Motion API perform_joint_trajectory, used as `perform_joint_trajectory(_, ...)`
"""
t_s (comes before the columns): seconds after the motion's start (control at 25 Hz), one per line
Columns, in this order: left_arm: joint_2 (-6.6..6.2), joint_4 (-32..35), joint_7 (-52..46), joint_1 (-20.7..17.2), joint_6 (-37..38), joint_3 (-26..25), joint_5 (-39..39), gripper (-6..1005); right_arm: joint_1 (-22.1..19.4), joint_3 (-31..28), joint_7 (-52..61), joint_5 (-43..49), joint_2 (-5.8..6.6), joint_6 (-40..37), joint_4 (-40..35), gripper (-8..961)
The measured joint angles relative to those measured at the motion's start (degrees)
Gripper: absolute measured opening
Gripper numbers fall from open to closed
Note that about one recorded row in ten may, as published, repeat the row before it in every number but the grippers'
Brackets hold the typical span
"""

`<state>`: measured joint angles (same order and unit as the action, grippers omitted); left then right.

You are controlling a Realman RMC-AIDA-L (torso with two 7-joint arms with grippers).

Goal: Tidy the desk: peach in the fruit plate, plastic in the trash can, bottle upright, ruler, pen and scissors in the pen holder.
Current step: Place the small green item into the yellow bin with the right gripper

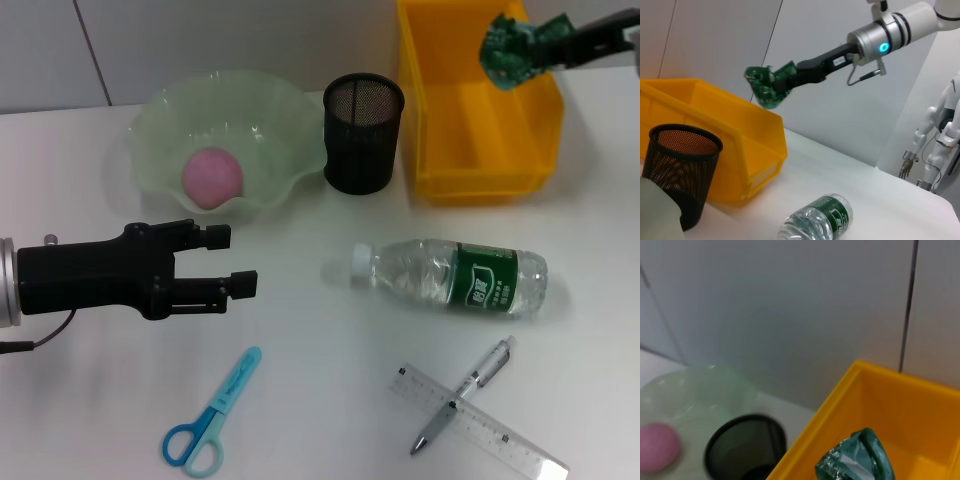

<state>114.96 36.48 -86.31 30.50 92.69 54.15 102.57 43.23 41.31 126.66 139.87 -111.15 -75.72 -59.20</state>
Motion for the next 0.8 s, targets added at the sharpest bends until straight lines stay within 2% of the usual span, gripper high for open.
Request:
perform_joint_trajectory(0.28,0.00,0.0,0.0,0.0,-0.1,0.1,0.0,847,3.4,3.4,-0.2,3.2,-0.31,9.6,8.5,21)
perform_joint_trajectory(0.44,0.00,0.0,0.0,-0.1,-0.2,0.1,0.0,847,3.5,3.5,-0.4,3.6,-0.97,12.0,9.2,154)
perform_joint_trajectory(0.8,0.00,-0.1,0.0,-0.2,-0.2,0.1,0.0,847,3.3,3.6,-0.4,3.5,-1.02,11.8,9.0,429)
